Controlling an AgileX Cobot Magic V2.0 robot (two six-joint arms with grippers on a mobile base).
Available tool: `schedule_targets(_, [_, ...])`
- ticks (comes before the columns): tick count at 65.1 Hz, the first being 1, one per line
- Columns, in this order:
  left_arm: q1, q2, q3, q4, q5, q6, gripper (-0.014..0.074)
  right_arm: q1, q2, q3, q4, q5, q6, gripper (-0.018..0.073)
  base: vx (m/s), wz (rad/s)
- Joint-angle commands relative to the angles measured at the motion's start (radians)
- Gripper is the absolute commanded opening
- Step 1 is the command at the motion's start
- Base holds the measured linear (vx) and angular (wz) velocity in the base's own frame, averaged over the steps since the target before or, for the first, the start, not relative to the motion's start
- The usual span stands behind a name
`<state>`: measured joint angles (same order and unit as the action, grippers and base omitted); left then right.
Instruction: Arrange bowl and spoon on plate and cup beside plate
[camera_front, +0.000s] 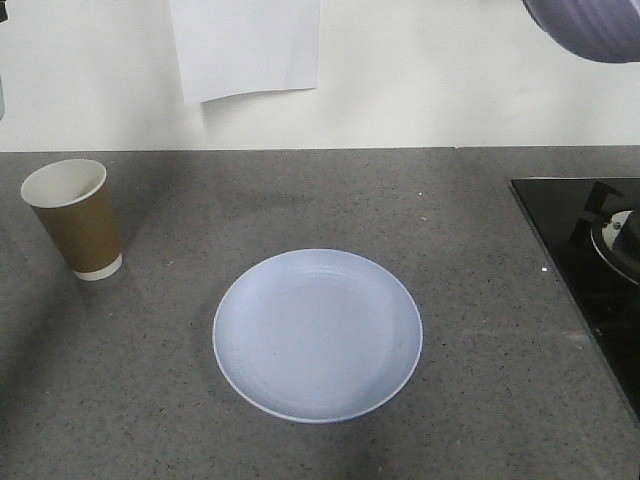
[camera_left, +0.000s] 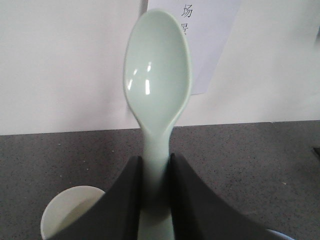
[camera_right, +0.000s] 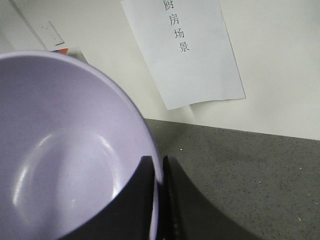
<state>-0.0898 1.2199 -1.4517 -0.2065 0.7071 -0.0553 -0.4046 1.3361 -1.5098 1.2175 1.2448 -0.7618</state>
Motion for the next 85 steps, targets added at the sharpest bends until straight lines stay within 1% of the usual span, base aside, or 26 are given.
schedule_targets(1, [-0.002,-0.023,-0.027,-0.016,-0.066,-0.002,-0.0006,-0.005,-0.026,-0.030,0.079,-0.013,-0.010,-0.0005,0.00,0.01])
schedule_targets(85, [-0.002,-0.023,-0.027,-0.016,-0.066,-0.002,-0.0006,-0.005,-0.026,-0.030,0.079,-0.013,-0.010,-0.0005,0.00,0.01])
